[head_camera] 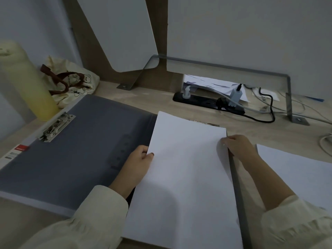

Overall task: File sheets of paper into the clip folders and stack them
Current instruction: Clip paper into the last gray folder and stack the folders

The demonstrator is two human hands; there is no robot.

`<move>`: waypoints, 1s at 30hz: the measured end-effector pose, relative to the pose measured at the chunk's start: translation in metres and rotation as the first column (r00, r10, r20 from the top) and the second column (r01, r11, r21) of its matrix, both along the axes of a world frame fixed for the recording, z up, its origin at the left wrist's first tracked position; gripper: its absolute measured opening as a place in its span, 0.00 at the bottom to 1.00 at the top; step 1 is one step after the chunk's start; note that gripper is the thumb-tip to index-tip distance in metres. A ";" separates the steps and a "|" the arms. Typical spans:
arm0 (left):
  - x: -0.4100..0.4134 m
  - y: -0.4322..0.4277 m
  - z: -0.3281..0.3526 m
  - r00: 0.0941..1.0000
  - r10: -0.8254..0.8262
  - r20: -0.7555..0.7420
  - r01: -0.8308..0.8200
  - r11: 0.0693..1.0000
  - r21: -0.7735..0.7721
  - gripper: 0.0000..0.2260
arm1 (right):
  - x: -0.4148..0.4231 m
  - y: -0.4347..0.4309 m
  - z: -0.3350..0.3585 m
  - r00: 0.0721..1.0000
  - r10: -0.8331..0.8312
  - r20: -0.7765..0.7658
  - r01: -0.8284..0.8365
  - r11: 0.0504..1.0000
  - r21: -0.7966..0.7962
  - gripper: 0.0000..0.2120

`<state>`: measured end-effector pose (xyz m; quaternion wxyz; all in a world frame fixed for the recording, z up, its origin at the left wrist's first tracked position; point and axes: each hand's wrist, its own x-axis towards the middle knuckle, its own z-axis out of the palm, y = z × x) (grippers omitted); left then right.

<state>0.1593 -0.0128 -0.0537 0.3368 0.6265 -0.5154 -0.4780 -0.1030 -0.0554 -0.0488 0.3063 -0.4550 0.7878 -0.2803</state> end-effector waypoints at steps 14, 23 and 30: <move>-0.008 -0.017 -0.001 0.958 -0.031 0.284 0.033 0.999 -0.005 0.05 | -0.003 0.006 -0.016 0.931 -0.217 0.293 0.228 0.974 -0.004 0.12; -0.005 -0.012 -0.002 0.698 0.055 0.714 0.166 0.957 -0.236 0.11 | 0.015 -0.001 -0.017 0.989 -0.147 0.024 0.149 0.976 -0.158 0.14; -0.003 -0.014 -0.003 0.676 0.021 0.737 0.216 0.950 -0.226 0.11 | 0.017 -0.002 -0.024 0.986 -0.134 -0.103 0.118 0.982 -0.145 0.16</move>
